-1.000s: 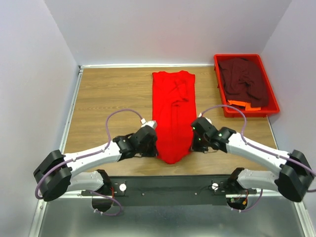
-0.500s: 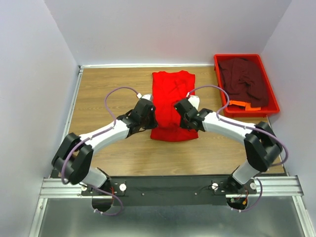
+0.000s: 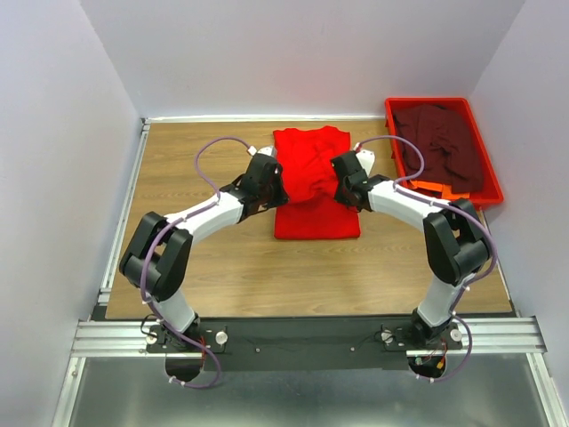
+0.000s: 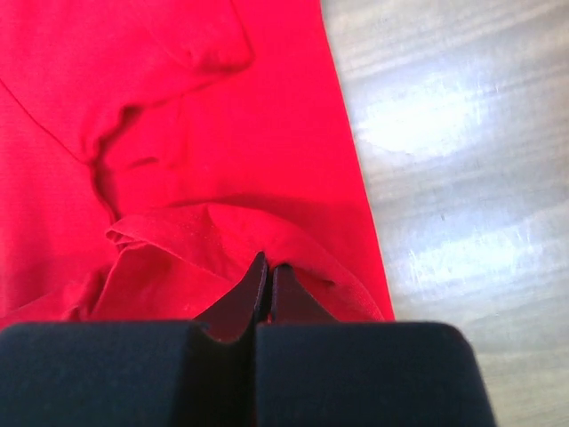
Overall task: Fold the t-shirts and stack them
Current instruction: Fold the tshirt
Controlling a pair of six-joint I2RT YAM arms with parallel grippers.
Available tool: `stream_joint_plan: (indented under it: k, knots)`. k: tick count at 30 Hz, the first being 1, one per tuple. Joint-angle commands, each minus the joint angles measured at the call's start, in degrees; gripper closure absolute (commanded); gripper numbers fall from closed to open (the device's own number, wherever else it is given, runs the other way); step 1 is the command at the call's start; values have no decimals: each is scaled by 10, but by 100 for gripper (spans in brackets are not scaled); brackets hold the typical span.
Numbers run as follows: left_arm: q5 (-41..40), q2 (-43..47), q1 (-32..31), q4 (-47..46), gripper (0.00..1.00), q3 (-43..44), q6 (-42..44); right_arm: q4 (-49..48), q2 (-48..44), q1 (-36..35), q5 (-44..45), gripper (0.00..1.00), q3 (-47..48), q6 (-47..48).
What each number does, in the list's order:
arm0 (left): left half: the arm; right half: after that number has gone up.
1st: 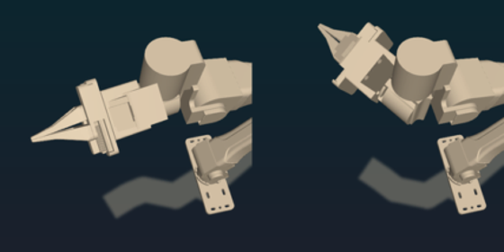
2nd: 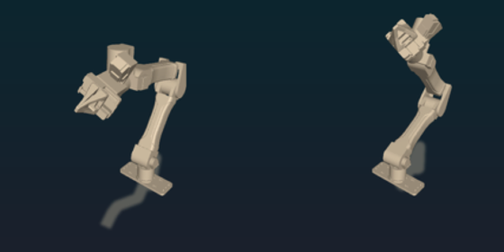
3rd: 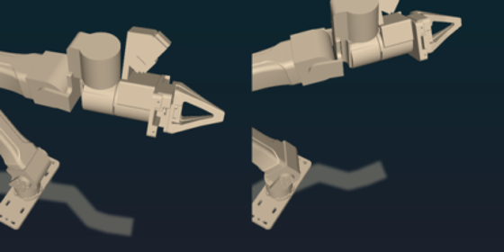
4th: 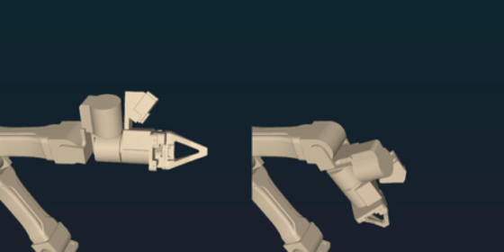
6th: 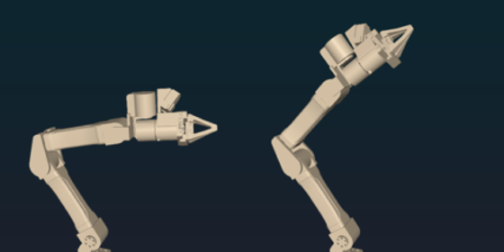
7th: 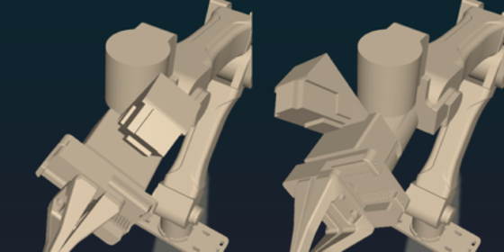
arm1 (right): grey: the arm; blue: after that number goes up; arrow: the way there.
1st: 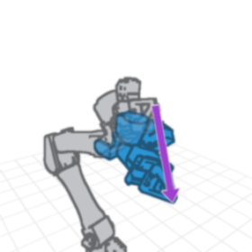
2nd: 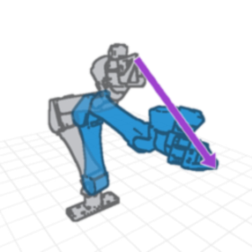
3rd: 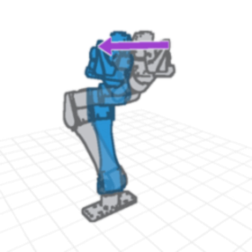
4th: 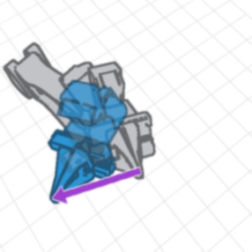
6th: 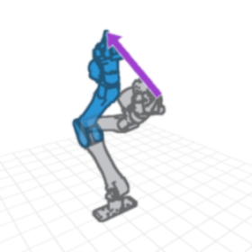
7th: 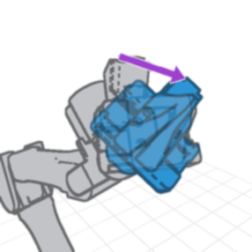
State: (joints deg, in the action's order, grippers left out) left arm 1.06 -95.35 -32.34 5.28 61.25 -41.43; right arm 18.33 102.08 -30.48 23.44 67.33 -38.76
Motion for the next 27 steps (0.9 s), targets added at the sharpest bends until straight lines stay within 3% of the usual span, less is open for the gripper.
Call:
stream_joint_plan:
  k: [1, 19, 20, 23, 24, 25, 27]
  knots:
    - [13, -19, 9, -5, 100, 30, 2, -31, 13, 13, -17, 100, 26, 13]
    - [26, -106, 42, 16, 100, 130, 27, -51, 70, 66, -74, 100, 91, 21]
    - [28, -113, 44, 18, 100, 134, 27, -52, 73, 67, -79, 96, 96, 21]
    - [28, -119, 49, 15, 78, 138, 27, -52, 86, 75, -86, 72, 113, 24]
    - [27, -116, 52, 14, 69, 136, 28, -52, 87, 78, -88, 58, 118, 24]
    - [26, -113, 54, 12, 56, 135, 28, -52, 87, 83, -90, 52, 120, 26]
    - [24, -99, 67, 7, 45, 134, 35, -51, 80, 85, -86, 43, 126, 33]
